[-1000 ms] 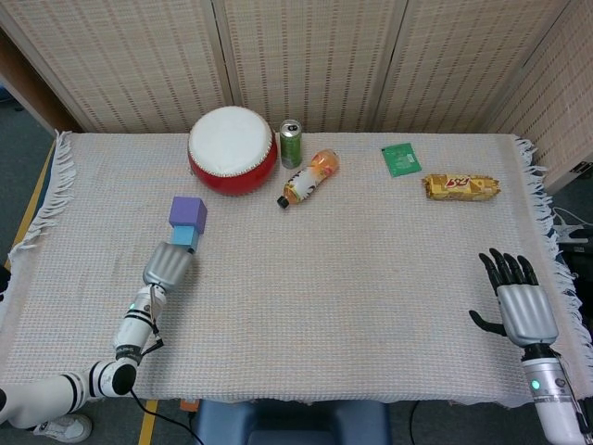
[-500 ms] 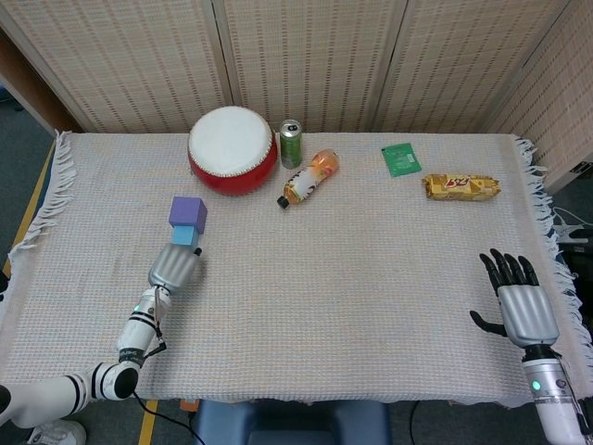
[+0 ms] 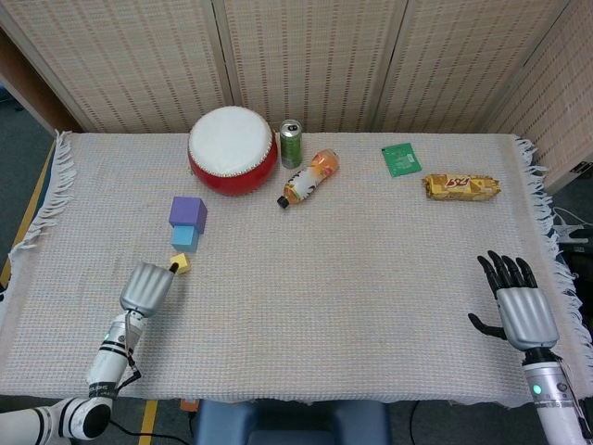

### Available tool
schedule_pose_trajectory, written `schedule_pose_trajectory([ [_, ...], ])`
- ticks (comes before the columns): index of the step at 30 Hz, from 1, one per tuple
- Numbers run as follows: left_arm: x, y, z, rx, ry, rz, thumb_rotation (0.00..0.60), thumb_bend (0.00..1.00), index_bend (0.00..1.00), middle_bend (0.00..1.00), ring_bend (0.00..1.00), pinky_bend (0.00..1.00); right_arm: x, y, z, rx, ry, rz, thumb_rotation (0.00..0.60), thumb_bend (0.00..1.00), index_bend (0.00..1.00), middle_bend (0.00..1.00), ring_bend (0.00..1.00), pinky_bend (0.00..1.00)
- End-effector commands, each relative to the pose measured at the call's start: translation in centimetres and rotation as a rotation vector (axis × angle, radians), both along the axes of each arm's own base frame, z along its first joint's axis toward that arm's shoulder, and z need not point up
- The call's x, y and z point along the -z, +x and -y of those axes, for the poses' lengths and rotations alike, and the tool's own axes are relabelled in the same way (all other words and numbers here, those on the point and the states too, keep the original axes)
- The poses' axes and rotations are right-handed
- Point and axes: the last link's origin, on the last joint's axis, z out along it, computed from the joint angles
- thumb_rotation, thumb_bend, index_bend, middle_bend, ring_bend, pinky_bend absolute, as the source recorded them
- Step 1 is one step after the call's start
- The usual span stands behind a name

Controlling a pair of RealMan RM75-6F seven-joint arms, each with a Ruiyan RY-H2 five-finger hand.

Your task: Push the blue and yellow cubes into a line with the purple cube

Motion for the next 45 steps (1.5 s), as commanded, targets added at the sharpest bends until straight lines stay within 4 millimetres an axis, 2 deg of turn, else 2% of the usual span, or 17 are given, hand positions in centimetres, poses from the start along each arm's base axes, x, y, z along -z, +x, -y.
schedule_pose_trajectory([
  [1, -0.7, -0.9, 0.4, -0.02, 0.015, 0.004, 0.6, 0.38, 0.35, 1.0, 1.0, 1.0, 0.1, 0.0, 0.0, 0.0, 0.002, -0.001, 0.457, 0.0, 0.0, 0.0, 0.0, 0.0],
  [5, -0.3, -1.9, 0.3, -0.057, -0.005, -0.002, 0.6, 0.38, 0.34, 1.0, 1.0, 1.0, 0.2, 0.0, 0.0, 0.0, 0.001, -0.004, 0.459, 0.0, 0.0, 0.0, 0.0, 0.0],
  [10, 0.5, -2.4, -0.4, -0.068, -0.025, 0.0, 0.6, 0.38, 0.29, 1.0, 1.0, 1.0, 0.3, 0.1, 0.0, -0.005, 0.001, -0.004, 0.458, 0.0, 0.0, 0.0, 0.0, 0.0],
  [25, 1.1, -2.3, -1.3, -0.06, -0.041, 0.012, 0.6, 0.38, 0.27, 1.0, 1.0, 1.0, 0.0, 0.2, -0.2, -0.016, -0.03, -0.004, 0.458, 0.0, 0.0, 0.0, 0.0, 0.0],
  [45, 0.3, -3.6, -2.5, -0.087, -0.031, 0.047, 0.6, 0.38, 0.21, 1.0, 1.0, 1.0, 0.2, 0.0, 0.1, 0.004, -0.033, -0.012, 0.458, 0.0, 0.0, 0.0, 0.0, 0.0],
])
